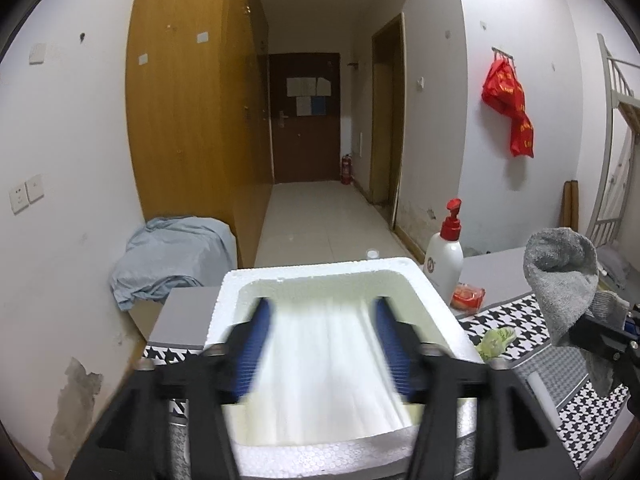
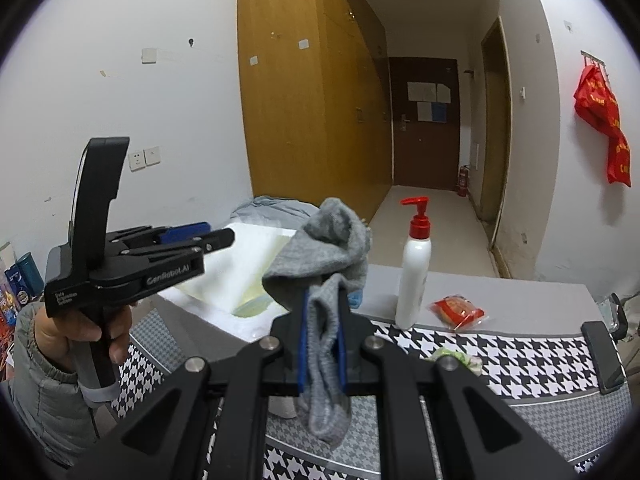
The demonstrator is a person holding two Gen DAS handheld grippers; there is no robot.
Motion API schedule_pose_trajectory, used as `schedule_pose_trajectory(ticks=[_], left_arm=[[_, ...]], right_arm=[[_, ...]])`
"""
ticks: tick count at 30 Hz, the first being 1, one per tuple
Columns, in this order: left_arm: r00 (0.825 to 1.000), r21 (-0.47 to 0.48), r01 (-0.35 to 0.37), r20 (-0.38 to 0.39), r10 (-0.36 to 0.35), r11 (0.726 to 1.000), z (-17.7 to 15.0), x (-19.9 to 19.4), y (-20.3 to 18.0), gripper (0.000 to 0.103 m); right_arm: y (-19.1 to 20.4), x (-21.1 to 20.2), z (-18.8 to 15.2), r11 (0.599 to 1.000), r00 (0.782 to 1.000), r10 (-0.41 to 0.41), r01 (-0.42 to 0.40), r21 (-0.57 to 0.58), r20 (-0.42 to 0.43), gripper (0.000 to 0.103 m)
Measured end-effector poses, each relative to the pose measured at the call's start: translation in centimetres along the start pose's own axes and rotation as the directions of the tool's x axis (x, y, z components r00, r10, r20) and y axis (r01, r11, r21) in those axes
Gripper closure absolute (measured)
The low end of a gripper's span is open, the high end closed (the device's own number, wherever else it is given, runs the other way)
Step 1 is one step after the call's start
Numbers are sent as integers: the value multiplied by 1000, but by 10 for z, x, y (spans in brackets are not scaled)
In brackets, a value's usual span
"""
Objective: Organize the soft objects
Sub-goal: 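Lower the mask into the foam box and open the left gripper, then lower the grey sock into the foam box and open the right gripper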
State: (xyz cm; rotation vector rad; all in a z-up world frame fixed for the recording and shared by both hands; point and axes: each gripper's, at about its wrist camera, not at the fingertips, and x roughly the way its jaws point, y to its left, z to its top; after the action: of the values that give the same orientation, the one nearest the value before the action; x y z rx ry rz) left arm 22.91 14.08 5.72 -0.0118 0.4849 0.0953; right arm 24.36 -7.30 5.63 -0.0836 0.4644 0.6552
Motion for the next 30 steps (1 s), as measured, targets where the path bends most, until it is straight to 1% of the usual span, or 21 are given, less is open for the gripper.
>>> schedule_pose_trajectory(ticks=[1, 3, 5, 9, 10, 13, 15, 18, 22, 30], left_arm=[[1000, -4, -4, 6, 4, 1000, 0, -1, 1, 33], [1000, -27, -9, 20, 10, 1000, 0, -4, 6, 17], [999, -55, -18, 43, 20, 998, -1, -10, 11, 9], [994, -79, -34, 98, 42, 996, -1, -23, 19, 1], [992, -81, -40, 112, 49, 996, -1, -27, 20, 1], [983, -74, -107, 145, 117, 992, -5, -39, 25, 1], [978, -65, -131, 156, 140, 989, -6, -45, 27, 1], [974, -65, -144, 164, 153, 987, -8, -54, 34, 1], [965, -65, -176, 186, 185, 982, -9, -67, 44, 1], [958, -121, -203, 180, 222, 972, -16, -75, 66, 1]], right_arm=[[0, 0, 0, 1000, 1000, -2, 2, 3, -1, 88], [1, 1, 1, 1000, 1000, -4, 4, 4, -2, 88], [3, 2, 2, 1000, 1000, -9, 9, -1, -2, 88], [8, 2, 5, 1000, 1000, -11, 11, -9, 2, 88], [10, 2, 6, 1000, 1000, -9, 10, -15, 4, 88], [13, 3, 8, 1000, 1000, -4, 4, -17, 7, 88], [15, 4, 10, 1000, 1000, 2, -1, -16, 12, 88], [20, 6, 13, 1000, 1000, 16, -16, -21, 15, 88], [28, 11, 16, 999, 1000, 25, -25, -36, 7, 88], [38, 22, 25, 997, 999, 44, -44, -62, -7, 88]])
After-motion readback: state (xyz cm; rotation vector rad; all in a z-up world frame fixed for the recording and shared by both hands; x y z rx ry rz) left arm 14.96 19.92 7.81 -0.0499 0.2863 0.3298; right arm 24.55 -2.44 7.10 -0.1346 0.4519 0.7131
